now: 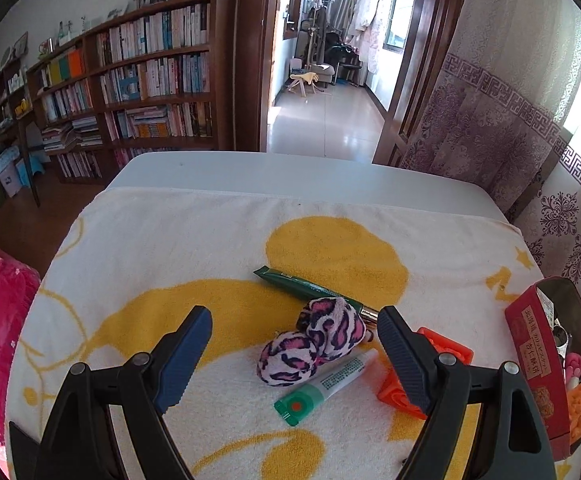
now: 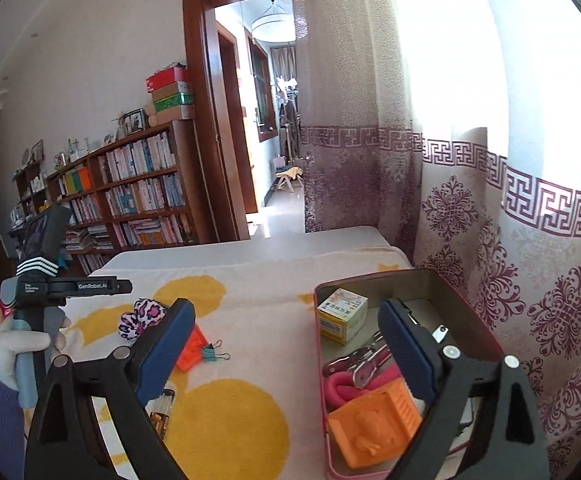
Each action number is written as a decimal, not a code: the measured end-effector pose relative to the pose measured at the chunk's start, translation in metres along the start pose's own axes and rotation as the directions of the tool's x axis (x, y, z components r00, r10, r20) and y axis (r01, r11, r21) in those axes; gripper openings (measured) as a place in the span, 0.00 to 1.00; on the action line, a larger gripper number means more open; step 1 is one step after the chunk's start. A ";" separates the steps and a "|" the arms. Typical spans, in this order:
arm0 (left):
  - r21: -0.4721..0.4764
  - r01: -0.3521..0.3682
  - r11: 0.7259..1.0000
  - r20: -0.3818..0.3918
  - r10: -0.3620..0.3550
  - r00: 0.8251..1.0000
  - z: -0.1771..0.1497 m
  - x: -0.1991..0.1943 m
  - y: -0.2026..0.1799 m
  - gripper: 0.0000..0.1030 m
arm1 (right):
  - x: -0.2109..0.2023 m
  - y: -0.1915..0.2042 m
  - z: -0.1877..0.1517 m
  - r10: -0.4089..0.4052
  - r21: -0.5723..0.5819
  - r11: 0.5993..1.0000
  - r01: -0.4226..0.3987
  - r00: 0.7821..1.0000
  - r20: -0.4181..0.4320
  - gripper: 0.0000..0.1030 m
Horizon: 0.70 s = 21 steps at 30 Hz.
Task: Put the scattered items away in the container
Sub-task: 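Move the left tool back over the table toward the pink leopard plush, then grasp the pink leopard plush with the left tool while the right tool grasps the orange rubber cube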
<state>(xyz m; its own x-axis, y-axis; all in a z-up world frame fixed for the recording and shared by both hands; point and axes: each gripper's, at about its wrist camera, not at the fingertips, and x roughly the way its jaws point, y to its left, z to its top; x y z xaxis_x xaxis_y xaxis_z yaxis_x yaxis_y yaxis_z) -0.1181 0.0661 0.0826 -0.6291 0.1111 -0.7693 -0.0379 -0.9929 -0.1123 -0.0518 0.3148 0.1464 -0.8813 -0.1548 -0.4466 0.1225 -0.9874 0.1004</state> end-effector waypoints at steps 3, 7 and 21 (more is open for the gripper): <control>-0.020 0.005 1.000 -0.021 -0.005 1.000 -0.001 0.008 0.006 0.84 | 0.028 0.029 0.000 0.078 -0.044 0.996 -0.081 0.995 -0.065 0.96; -0.033 0.008 0.999 -0.044 -0.010 0.999 -0.003 0.018 0.010 0.84 | 0.071 0.048 -0.002 0.153 -0.007 0.988 -0.156 0.974 -0.169 0.96; -0.097 0.043 0.994 -0.084 -0.051 0.995 -0.011 0.056 0.021 0.84 | 0.140 0.052 -0.032 0.154 0.107 0.986 -0.128 0.942 -0.298 0.96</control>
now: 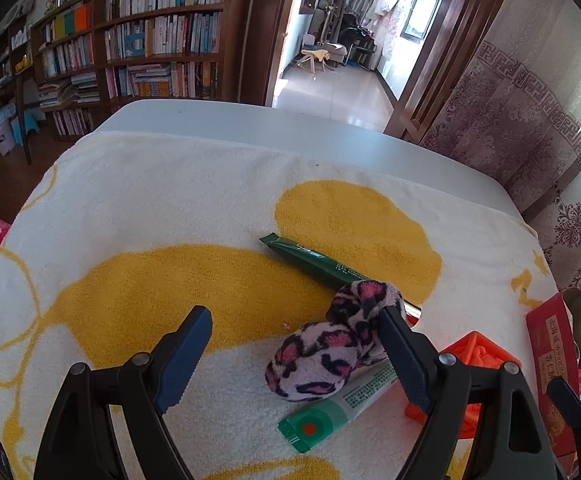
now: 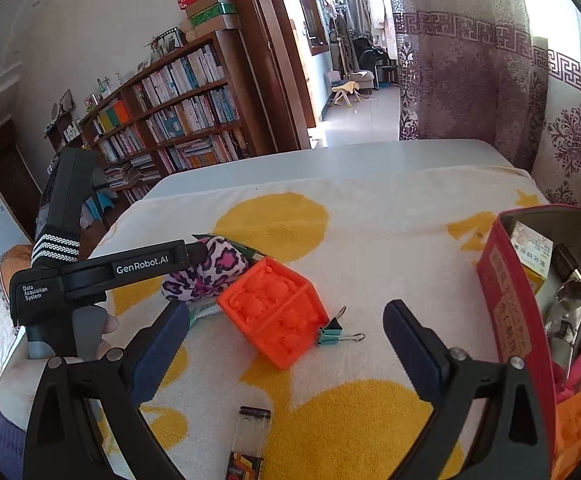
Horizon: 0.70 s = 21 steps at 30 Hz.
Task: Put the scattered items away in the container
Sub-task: 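Grasp the pink leopard plush with the left tool while the right tool grasps the orange rubber cube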
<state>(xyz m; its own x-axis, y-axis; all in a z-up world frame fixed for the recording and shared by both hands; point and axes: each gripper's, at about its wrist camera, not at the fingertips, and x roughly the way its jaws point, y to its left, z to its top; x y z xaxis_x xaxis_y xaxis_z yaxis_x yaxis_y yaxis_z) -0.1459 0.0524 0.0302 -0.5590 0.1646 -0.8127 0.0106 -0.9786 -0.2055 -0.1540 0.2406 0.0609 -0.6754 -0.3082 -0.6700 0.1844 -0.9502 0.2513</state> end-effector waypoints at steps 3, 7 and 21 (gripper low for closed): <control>0.001 0.008 1.000 0.004 -0.008 1.000 0.000 0.003 -0.002 0.84 | -0.001 -0.005 -0.001 -0.006 0.007 1.000 0.006 1.000 0.001 0.96; 0.001 0.023 1.000 0.002 -0.023 1.000 -0.001 0.004 -0.002 0.84 | -0.005 -0.007 -0.001 0.007 0.020 1.000 -0.007 1.000 0.014 0.96; -0.099 0.111 0.989 -0.053 -0.117 0.992 0.001 0.002 0.010 0.84 | -0.007 -0.011 -0.005 -0.003 0.040 0.999 0.003 1.000 0.020 0.96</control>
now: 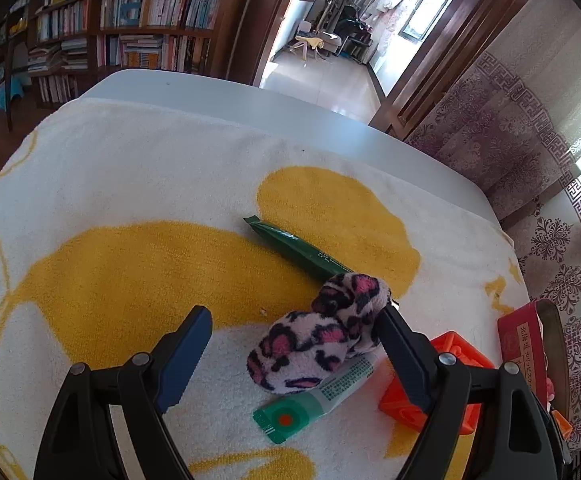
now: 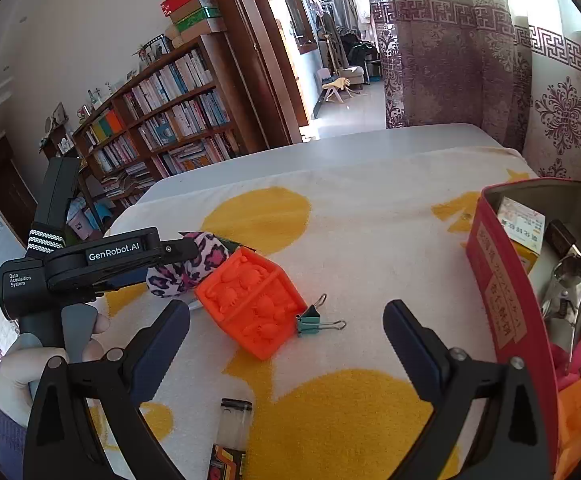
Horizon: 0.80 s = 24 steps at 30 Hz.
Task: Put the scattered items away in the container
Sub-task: 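Grasp the pink leopard plush with the left tool while the right tool grasps the orange rubber cube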
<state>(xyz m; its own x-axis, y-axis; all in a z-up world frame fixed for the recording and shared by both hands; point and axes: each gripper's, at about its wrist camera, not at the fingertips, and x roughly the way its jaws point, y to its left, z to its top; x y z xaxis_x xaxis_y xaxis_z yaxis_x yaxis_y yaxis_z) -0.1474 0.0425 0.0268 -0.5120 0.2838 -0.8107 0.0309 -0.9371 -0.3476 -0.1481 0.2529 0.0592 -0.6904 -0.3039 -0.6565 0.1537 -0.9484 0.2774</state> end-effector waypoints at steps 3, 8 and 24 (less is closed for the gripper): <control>-0.007 0.016 1.000 -0.002 -0.016 1.000 0.001 -0.001 0.001 0.84 | 0.000 0.000 0.000 -0.001 0.000 1.000 0.001 1.000 -0.001 0.96; -0.037 0.059 0.998 -0.014 -0.060 0.998 0.001 -0.006 -0.001 0.84 | 0.000 0.000 0.000 -0.002 -0.001 1.000 0.002 1.000 0.000 0.96; 0.058 -0.063 0.996 0.004 0.063 0.998 -0.012 0.012 -0.018 0.54 | 0.001 -0.002 -0.003 0.000 -0.011 1.000 0.000 1.000 -0.006 0.96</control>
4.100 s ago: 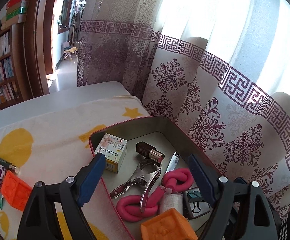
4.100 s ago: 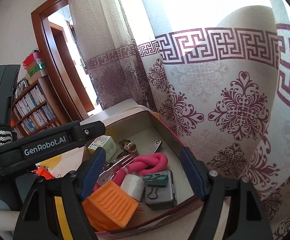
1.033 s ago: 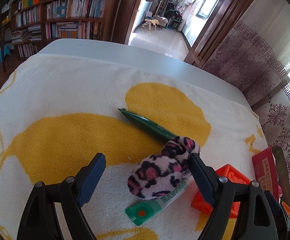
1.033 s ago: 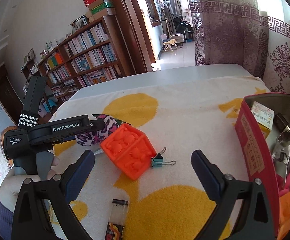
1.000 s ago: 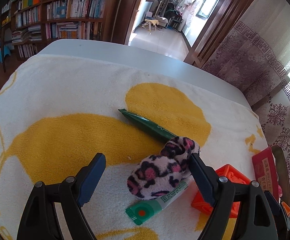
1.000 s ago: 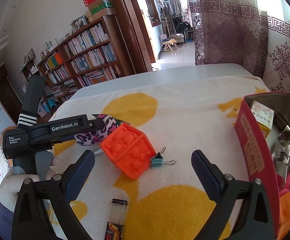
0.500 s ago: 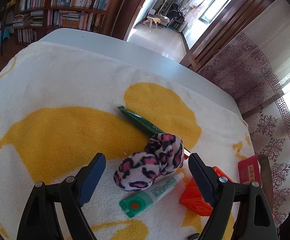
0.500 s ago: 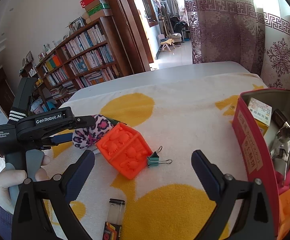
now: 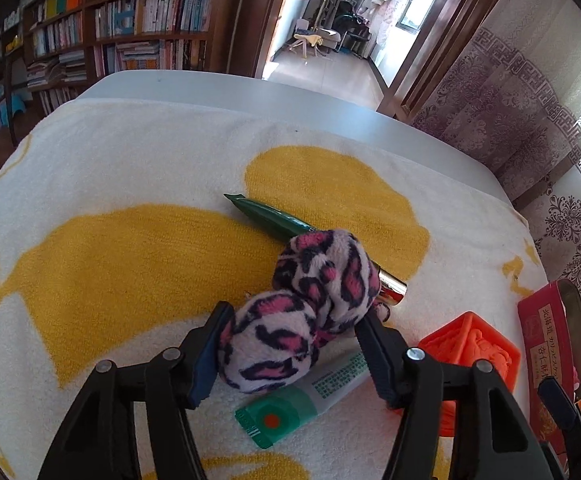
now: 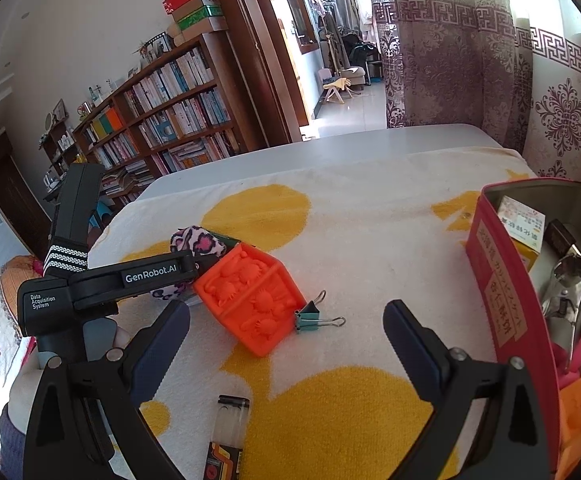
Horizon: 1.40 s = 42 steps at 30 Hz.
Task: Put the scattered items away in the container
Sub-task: 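Grasp the pink leopard plush with the left tool while the right tool grasps the orange rubber cube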
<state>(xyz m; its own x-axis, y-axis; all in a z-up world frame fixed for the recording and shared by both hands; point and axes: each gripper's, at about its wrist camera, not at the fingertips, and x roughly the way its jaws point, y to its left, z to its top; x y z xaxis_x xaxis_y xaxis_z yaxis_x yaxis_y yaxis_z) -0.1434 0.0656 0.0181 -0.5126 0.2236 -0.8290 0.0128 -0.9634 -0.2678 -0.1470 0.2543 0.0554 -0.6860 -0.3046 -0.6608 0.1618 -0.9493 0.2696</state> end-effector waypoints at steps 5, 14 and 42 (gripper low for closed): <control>-0.065 0.018 0.998 0.023 -0.017 1.000 0.005 -0.012 0.014 0.49 | -0.001 0.005 -0.001 0.014 -0.018 1.000 -0.014 1.000 -0.003 0.96; -0.107 0.015 0.994 0.126 -0.001 0.992 0.020 -0.053 0.025 0.49 | 0.003 0.009 -0.004 0.020 -0.045 0.999 -0.021 1.000 -0.020 0.96; -0.104 0.008 0.995 0.114 0.004 0.993 0.018 -0.057 0.021 0.50 | 0.056 0.038 0.008 -0.122 -0.139 0.985 0.105 0.986 -0.114 0.68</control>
<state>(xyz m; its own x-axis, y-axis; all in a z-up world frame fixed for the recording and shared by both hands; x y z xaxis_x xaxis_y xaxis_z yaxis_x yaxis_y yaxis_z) -0.1291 0.0293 0.0688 -0.6073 0.2017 -0.7685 0.0975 -0.9410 -0.3241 -0.1855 0.2022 0.0342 -0.6149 -0.1939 -0.7644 0.1857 -0.9777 0.0986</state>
